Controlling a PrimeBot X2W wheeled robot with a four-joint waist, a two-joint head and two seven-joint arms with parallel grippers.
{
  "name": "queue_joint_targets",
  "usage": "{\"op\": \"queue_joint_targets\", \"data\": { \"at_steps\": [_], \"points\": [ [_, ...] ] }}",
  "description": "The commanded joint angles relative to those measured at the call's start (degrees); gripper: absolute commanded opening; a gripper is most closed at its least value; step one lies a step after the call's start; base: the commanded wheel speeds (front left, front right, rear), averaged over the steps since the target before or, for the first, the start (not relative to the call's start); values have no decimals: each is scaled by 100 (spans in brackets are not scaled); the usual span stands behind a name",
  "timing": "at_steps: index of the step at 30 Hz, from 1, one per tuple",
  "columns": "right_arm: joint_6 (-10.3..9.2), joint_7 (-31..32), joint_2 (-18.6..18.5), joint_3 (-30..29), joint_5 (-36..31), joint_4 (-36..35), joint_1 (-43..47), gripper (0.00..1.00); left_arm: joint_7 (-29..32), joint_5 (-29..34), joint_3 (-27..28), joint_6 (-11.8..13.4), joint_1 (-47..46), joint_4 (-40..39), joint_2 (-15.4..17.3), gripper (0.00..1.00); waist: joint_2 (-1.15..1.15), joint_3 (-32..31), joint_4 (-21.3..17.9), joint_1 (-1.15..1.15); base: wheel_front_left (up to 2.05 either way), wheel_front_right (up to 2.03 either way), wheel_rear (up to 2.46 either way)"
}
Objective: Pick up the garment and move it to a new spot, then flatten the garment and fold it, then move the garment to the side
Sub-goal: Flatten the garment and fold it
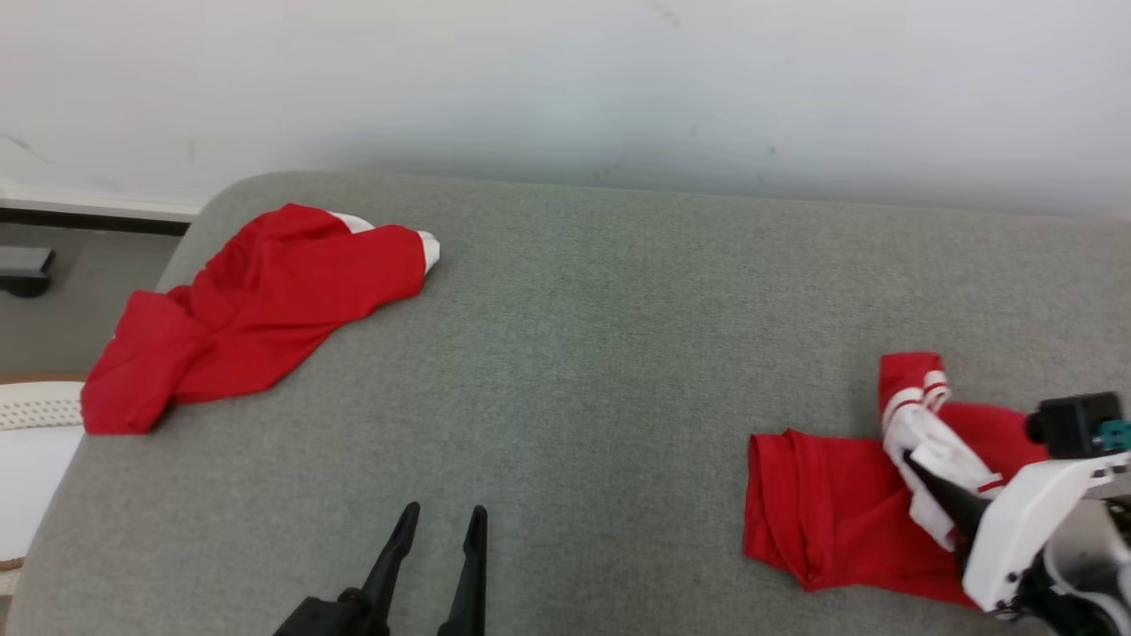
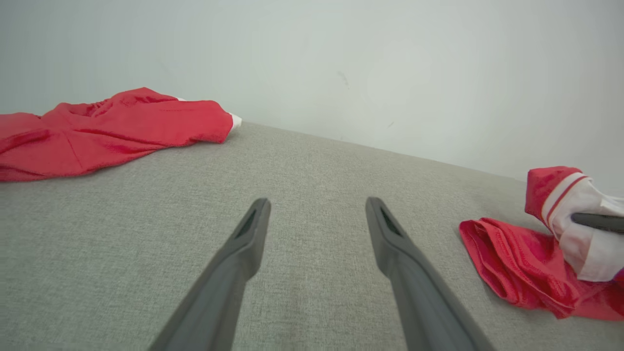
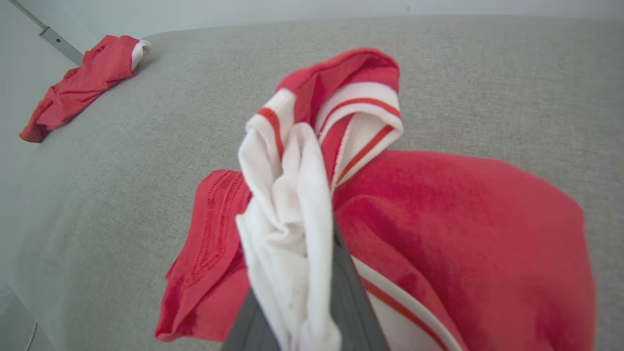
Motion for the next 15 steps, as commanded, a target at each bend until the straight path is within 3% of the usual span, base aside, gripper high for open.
{"op": "queue_joint_targets", "data": {
  "at_steps": [1, 6, 13, 14, 15],
  "points": [
    [-13, -8, 201, 18, -159, 83, 55, 0, -3, -45, -19, 22, 62, 11, 17, 100, 0, -16, 74, 0, 0, 0, 0],
    [-13, -34, 699, 38, -555, 267, 89, 0, -3, -98, -24, 52, 102, 32, 17, 100, 0, -47, 151, 0, 0, 0, 0],
    [-13, 18, 1125, -58, -882, 390, 161, 0, -3, -125, -55, 64, 134, 58, 17, 100, 0, -97, 173, 0, 0, 0, 0],
    [-13, 16, 1168, -77, -903, 386, 178, 23, -3, -123, -50, 66, 139, 56, 17, 100, 0, -104, 168, 0, 0, 0, 0],
    [-13, 16, 1168, -77, -903, 386, 178, 23, -3, -123, -50, 66, 139, 56, 17, 100, 0, -104, 168, 0, 0, 0, 0]
  ]
}}
